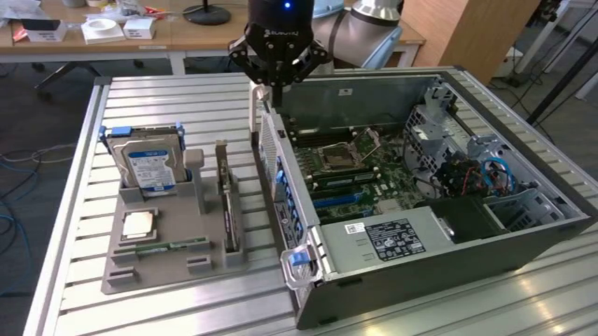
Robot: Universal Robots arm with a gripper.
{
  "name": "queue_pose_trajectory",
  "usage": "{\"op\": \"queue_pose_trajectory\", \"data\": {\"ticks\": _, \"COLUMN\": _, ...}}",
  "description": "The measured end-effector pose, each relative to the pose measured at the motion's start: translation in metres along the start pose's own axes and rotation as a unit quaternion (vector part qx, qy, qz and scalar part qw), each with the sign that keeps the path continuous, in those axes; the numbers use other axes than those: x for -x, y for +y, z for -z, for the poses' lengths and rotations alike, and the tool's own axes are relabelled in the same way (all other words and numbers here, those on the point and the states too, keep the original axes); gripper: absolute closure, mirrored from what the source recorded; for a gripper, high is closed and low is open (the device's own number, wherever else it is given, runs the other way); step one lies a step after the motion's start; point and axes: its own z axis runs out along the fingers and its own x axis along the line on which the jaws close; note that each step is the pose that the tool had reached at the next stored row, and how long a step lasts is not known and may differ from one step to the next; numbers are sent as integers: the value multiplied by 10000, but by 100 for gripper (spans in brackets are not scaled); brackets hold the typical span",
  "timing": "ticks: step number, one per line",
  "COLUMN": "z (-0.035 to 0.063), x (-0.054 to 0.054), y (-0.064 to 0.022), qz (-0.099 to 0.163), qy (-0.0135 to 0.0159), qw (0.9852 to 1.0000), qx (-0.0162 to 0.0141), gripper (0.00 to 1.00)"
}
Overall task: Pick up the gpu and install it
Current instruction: 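Reach for the gpu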
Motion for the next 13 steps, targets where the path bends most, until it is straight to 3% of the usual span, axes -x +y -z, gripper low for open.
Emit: {"op": "queue_pose_trajectory", "data": {"ticks": 13, "z": -3, "x": -362, "y": -27, "qz": 0, "qy": 0, "qw": 10000, "qx": 0, "gripper": 90}}
